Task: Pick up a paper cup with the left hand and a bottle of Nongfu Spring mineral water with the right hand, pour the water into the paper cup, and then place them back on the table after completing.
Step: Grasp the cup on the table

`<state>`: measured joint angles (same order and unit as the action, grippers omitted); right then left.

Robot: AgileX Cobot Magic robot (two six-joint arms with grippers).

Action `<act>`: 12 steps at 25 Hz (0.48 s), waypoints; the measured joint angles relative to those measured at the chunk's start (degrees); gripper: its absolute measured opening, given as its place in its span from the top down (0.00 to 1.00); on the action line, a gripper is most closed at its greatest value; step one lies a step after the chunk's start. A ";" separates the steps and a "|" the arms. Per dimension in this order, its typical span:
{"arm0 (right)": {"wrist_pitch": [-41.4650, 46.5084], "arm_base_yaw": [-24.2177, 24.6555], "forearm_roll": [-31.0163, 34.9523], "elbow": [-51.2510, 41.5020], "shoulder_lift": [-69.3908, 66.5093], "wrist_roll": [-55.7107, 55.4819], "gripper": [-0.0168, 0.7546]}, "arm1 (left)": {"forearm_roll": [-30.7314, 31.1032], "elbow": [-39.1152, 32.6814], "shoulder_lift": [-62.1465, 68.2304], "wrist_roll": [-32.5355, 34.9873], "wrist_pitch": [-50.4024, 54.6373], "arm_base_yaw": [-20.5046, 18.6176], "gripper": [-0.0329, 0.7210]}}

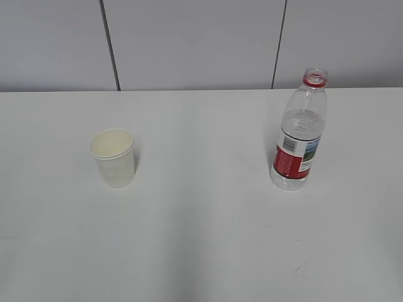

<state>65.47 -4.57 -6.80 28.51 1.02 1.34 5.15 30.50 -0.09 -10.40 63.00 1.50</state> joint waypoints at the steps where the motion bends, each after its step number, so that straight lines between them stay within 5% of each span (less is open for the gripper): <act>1: -0.32 0.00 -0.22 0.22 0.00 0.00 0.33 | 0.36 0.27 0.00 0.00 -0.58 0.00 0.63; 12: -15.86 0.00 -0.64 5.24 -12.73 -2.33 0.33 | 5.10 1.08 13.29 0.00 -26.04 0.00 0.63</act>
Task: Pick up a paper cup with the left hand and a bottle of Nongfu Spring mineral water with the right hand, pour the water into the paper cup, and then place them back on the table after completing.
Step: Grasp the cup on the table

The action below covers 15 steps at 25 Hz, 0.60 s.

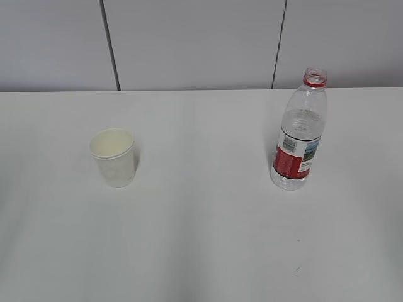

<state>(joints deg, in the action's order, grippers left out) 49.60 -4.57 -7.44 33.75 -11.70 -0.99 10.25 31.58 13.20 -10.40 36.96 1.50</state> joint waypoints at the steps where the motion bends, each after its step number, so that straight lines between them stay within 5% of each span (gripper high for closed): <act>1: -2.02 0.00 -0.14 0.25 -2.61 0.00 0.33 | -0.28 0.00 2.73 0.00 -3.70 0.00 0.63; 15: -43.68 0.00 -0.39 -0.21 -31.44 -2.74 0.33 | -3.85 -2.98 34.73 0.00 -42.38 0.00 0.63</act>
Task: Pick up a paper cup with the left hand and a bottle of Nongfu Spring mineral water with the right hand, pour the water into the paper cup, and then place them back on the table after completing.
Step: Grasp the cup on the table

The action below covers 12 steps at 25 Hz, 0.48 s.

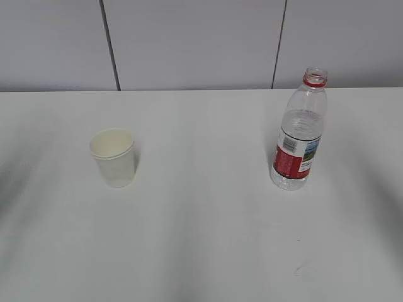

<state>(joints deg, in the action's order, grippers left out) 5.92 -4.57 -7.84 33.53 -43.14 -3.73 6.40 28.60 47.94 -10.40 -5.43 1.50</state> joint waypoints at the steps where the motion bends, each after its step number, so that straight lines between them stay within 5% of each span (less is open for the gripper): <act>1: -2.60 0.00 0.00 -0.65 -1.51 0.00 0.33 | 0.00 -1.55 1.26 0.00 -3.14 0.00 0.63; 5: -10.55 0.00 -0.09 -3.45 -5.56 0.00 0.33 | 0.86 -9.27 5.52 -2.22 -16.51 0.00 0.63; 12: -25.83 0.00 -0.21 -9.93 -11.72 -0.09 0.33 | 11.43 -19.72 15.60 -9.09 -37.37 0.00 0.63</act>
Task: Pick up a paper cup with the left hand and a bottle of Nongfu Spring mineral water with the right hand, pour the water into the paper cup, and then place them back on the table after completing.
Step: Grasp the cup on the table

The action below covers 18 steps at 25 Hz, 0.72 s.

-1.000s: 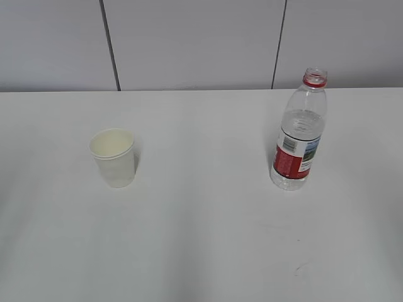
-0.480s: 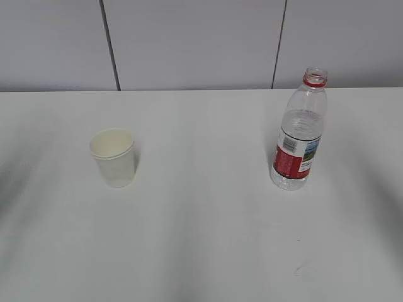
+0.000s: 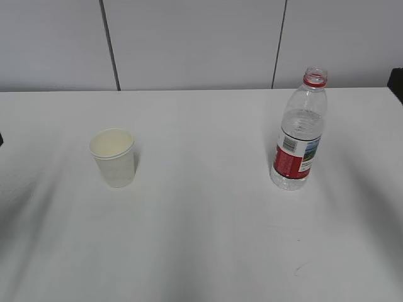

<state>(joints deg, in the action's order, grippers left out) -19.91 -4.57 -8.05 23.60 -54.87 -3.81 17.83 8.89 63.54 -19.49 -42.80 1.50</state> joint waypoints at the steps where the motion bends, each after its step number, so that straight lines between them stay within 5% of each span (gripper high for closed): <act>1: -1.97 0.00 0.00 -0.89 -1.02 0.00 0.33 | 1.22 -0.32 1.68 -0.15 -2.07 0.00 0.63; 18: -14.90 0.00 0.00 -2.52 -10.36 0.00 0.33 | 11.69 -0.60 15.37 0.00 -11.44 0.00 0.63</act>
<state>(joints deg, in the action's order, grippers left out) -34.81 -4.57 -8.05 21.09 -65.23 -3.81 29.52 8.29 78.91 -19.49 -54.23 1.50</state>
